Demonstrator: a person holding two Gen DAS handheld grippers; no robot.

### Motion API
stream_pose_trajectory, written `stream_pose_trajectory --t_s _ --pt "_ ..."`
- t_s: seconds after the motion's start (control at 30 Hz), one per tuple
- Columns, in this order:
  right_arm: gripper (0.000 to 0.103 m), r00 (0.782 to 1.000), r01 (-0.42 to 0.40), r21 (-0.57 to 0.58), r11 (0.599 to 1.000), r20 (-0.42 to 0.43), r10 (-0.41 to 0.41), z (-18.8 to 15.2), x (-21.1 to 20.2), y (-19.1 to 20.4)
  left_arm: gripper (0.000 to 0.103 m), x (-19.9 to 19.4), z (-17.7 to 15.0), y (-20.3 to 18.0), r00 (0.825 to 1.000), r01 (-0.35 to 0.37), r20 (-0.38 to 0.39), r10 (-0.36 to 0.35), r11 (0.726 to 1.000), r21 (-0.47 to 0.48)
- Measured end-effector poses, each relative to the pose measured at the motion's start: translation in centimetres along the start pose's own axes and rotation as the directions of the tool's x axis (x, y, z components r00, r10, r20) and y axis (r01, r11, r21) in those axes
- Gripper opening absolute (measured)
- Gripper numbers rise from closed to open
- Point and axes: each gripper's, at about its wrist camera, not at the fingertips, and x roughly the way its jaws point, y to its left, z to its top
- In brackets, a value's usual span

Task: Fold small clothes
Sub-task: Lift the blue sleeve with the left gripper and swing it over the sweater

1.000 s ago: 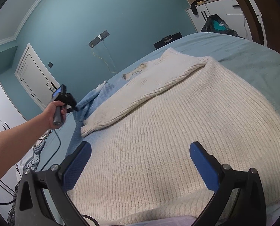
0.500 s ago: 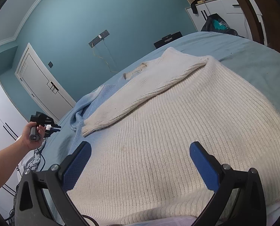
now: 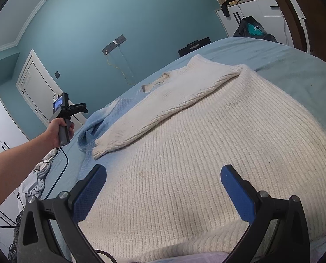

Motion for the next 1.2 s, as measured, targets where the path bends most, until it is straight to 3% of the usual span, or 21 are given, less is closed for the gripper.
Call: stream_pose_trajectory --t_s 0.03,0.13,0.27,0.33,0.37,0.4,0.47,0.53,0.6,0.67,0.73,0.77,0.8,0.83,0.87,0.9,0.93,0.97,1.03,1.1,1.2 --pt "0.102 1.0 0.002 0.002 1.0 -0.002 -0.002 0.0 0.0 0.0 0.103 0.8 -0.1 -1.1 0.998 -0.058 0.001 0.058 0.996 0.074" --pt "0.102 1.0 0.006 0.005 1.0 -0.003 -0.006 0.0 0.1 0.0 0.103 3.1 -1.3 -5.7 0.983 -0.184 0.037 0.182 0.931 0.316" --pt "0.102 1.0 0.007 0.006 1.0 0.0 -0.007 0.0 0.1 0.0 0.098 6.3 -1.9 -8.5 0.985 -0.134 -0.044 0.168 0.893 0.429" --pt "0.102 1.0 0.014 0.002 1.0 0.006 -0.014 -0.1 0.1 0.0 0.09 6.5 -1.5 -7.5 0.991 -0.072 -0.078 0.108 0.926 0.371" --pt "0.102 1.0 0.014 0.001 1.0 0.008 -0.014 -0.2 0.1 0.1 0.063 6.6 -1.0 -7.0 0.992 -0.054 -0.089 0.089 0.941 0.334" --pt "0.102 1.0 0.014 -0.001 1.0 0.011 -0.014 -0.2 0.1 0.1 0.013 6.8 -0.5 -6.2 0.99 -0.054 -0.111 0.091 0.954 0.293" --pt "0.102 1.0 0.012 -0.007 1.0 0.02 -0.012 -0.3 0.1 0.3 0.011 6.4 0.5 -3.6 0.984 -0.039 -0.161 0.072 0.98 0.196" --pt "0.102 1.0 0.01 -0.019 1.0 0.027 -0.009 -0.4 0.0 0.5 0.011 4.4 2.1 -0.8 0.993 0.036 -0.118 -0.029 0.997 0.063" --pt "0.102 1.0 0.01 -0.024 1.0 0.028 -0.009 -0.4 0.0 0.7 0.01 1.0 2.9 3.3 0.987 0.145 -0.058 -0.152 0.984 -0.1" --pt "0.102 1.0 0.008 -0.021 1.0 0.026 -0.007 -0.4 0.0 0.6 0.01 -2.0 2.4 8.1 0.964 0.261 0.009 -0.267 0.932 -0.252" --pt "0.102 1.0 0.003 -0.019 1.0 0.029 -0.002 -0.3 -0.1 0.6 0.011 -3.5 1.1 12.7 0.927 0.361 0.059 -0.371 0.836 -0.413" --pt "0.102 1.0 0.001 -0.02 1.0 0.031 0.0 -0.3 -0.2 0.6 0.012 -3.6 -0.2 15.3 0.891 0.42 0.075 -0.447 0.754 -0.505" --pt "0.102 0.999 -0.001 -0.021 1.0 0.034 0.002 -0.3 -0.3 0.6 0.016 -3.3 -2.0 17.5 0.847 0.466 0.094 -0.524 0.645 -0.606" --pt "0.102 0.999 -0.004 -0.022 1.0 0.035 0.005 -0.3 -0.3 0.7 0.022 -2.6 -4.8 19.9 0.781 0.479 0.109 -0.614 0.479 -0.736" --pt "0.102 0.999 -0.007 -0.023 1.0 0.034 0.007 -0.3 -0.3 0.7 0.046 -2.3 -6.9 21.1 0.744 0.457 0.122 -0.658 0.366 -0.81" --pt "0.102 0.999 -0.008 -0.022 1.0 0.034 0.008 -0.2 -0.3 0.6 0.084 -2.6 -9.3 22.1 0.72 0.426 0.131 -0.682 0.284 -0.859" --pt "0.102 0.999 -0.009 -0.02 1.0 0.031 0.009 -0.2 -0.3 0.6 0.096 -3.4 -11.2 22.6 0.721 0.407 0.127 -0.681 0.268 -0.873" --pt "0.102 1.0 -0.01 -0.019 1.0 0.028 0.01 -0.1 -0.3 0.6 0.103 -5.0 -12.7 23.1 0.75 0.398 0.113 -0.651 0.309 -0.864" --pt "0.102 1.0 -0.01 -0.019 1.0 0.022 0.01 -0.1 -0.2 0.6 0.103 -8.4 -14.6 23.4 0.795 0.404 0.092 -0.6 0.41 -0.818" --pt "0.102 1.0 -0.007 -0.019 1.0 0.012 0.007 0.0 0.0 0.6 0.103 -11.5 -16.4 23.2 0.85 0.338 0.002 -0.527 0.543 -0.769" --pt "0.102 1.0 0.008 -0.021 1.0 -0.016 -0.008 0.1 0.4 0.7 0.103 -16.5 -19.3 22.2 0.934 0.214 -0.065 -0.35 0.697 -0.684"
